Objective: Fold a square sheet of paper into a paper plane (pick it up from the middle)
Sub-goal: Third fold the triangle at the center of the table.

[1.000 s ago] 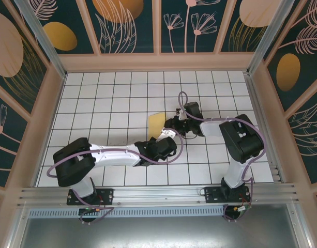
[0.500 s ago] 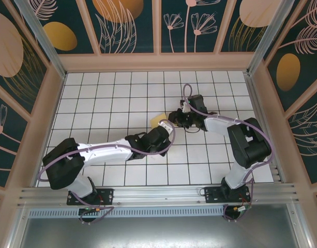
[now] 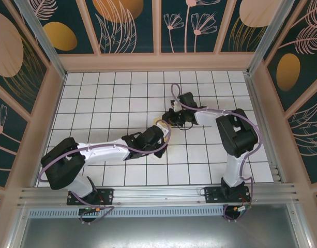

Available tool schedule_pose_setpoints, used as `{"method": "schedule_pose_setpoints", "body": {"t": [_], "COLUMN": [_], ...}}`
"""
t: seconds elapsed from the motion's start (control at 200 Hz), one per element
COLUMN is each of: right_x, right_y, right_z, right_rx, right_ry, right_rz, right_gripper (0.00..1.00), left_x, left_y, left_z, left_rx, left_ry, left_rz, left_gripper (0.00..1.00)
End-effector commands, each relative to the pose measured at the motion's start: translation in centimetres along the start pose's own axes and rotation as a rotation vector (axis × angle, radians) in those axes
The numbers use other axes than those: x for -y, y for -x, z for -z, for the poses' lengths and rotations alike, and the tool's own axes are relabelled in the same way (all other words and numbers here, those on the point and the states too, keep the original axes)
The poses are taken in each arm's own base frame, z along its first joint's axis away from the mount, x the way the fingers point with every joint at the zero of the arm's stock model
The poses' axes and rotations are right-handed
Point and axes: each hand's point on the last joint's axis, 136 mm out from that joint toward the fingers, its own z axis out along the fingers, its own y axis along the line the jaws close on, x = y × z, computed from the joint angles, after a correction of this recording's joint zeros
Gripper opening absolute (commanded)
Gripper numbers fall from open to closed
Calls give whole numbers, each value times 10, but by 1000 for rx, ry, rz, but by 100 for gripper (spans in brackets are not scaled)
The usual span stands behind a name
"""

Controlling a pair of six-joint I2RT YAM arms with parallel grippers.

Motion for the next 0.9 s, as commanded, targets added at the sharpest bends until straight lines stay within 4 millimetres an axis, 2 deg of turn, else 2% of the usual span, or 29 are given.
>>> {"method": "schedule_pose_setpoints", "body": {"t": [0.0,0.14,0.295,0.555,0.896], "right_x": [14,28,41,38,38], "right_y": [-4,-11,-21,-22,-25], "right_z": [-8,-18,-26,-27,-27], "right_rx": [-44,-89,-126,-129,-129], "right_ry": [-87,-161,-222,-225,-222], "right_rz": [27,65,93,115,107], "right_gripper": [13,13,13,13,13], "left_x": [4,0,-12,-38,-58], "left_y": [7,8,9,7,5], "left_z": [6,4,-2,-12,-23], "left_rx": [22,15,-14,-42,-60], "left_ry": [-43,-44,-16,29,137], "left_rz": [18,23,45,95,101], "left_gripper": [0,0,0,0,0]}}
